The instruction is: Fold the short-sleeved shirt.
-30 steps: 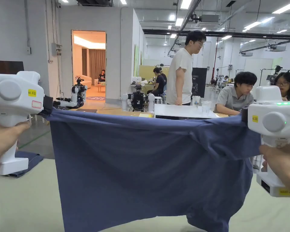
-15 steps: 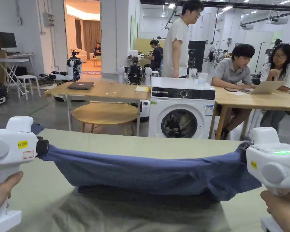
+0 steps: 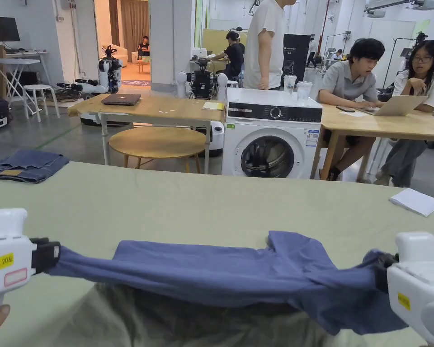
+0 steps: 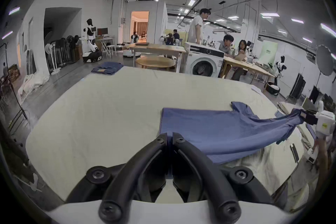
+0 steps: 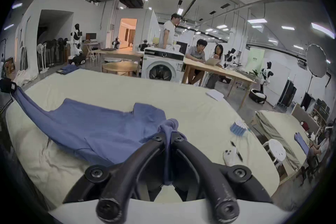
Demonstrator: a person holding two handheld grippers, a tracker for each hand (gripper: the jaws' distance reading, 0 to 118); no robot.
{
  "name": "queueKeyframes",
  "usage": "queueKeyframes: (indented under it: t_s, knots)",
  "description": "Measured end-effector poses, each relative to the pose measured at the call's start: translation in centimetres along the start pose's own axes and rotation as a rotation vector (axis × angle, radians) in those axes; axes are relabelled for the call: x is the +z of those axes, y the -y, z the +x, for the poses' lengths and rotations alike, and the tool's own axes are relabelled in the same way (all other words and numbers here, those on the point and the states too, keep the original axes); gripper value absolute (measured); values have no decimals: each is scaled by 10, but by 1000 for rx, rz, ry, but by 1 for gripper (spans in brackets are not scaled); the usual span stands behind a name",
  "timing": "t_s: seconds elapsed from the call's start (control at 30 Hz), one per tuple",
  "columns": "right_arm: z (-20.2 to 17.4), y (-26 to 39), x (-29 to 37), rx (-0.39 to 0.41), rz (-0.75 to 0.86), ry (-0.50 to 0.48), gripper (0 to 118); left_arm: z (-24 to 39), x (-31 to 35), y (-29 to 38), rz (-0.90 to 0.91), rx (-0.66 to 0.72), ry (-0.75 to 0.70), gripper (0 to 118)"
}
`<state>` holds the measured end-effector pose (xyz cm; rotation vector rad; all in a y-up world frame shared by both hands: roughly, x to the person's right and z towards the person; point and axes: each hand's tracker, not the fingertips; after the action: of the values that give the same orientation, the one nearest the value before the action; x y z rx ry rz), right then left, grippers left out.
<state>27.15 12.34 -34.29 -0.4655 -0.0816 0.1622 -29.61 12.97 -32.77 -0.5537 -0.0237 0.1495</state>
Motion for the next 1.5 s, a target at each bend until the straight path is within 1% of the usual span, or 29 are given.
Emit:
queueKeyframes:
  t_s: [0.23,0.4,0.53,0.6,0.63,0.67,0.7,0.73,0.8,0.83,0.9,0.97,1.0,1.03,1.07,1.1,1.13,1.17,1.2,1.23,1.3,1.43,1.5]
  knots:
    - [-2,66,-16,-10,-166,-17,4,-6,-15,75,-184,-11,-22,0]
    - [-10,108,-34,-26,-289,-30,4,-14,-44,125,-319,-23,-57,0]
    - [-16,125,-47,-16,-320,-6,7,-21,-60,146,-361,13,-67,0]
    - [-19,125,-48,-28,-312,11,8,-18,-63,146,-351,9,-72,0]
    - [-21,122,-48,-38,-298,20,17,-15,-61,145,-336,3,-86,1]
    - [-23,117,-47,-52,-271,27,37,-13,-60,140,-310,2,-91,9]
    - [-26,113,-45,-67,-245,13,53,-12,-60,135,-282,9,-90,22]
    - [-29,107,-44,-71,-222,2,62,-11,-60,129,-246,24,-87,28]
    - [-38,92,-40,-69,-147,-20,64,-4,-54,116,-160,62,-69,34]
    - [-43,88,-38,-72,-114,-26,64,-1,-52,110,-114,68,-58,36]
    - [-55,73,-33,-105,-35,-55,64,12,-47,95,-21,80,-39,36]
    - [-70,60,-26,-140,42,-65,64,25,-43,82,74,56,-18,36]
    - [-77,54,-23,-155,91,-66,61,34,-42,75,117,36,-24,36]
    - [-84,49,-20,-161,128,-73,51,44,-41,72,153,14,-32,36]
    - [-92,43,-17,-156,174,-53,23,54,-40,67,186,-21,-41,35]
    - [-102,39,-14,-145,209,-32,10,63,-41,62,192,-49,-45,30]
    - [-109,36,-13,-130,233,-16,9,69,-42,58,206,-66,-41,20]
    - [-114,32,-12,-131,241,-25,4,78,-43,56,221,-84,-37,5]
    - [-117,28,-11,-143,252,-63,0,85,-44,54,236,-108,-37,0]
    - [-120,26,-12,-154,259,-92,0,91,-44,53,253,-122,-50,0]
    - [-128,21,-13,-155,255,-93,0,100,-47,50,271,-143,-45,0]
    - [-135,17,-23,-151,238,-118,0,98,-70,40,203,-151,-21,0]
    - [-133,16,-34,-176,205,-179,0,88,-92,31,134,-145,-18,0]
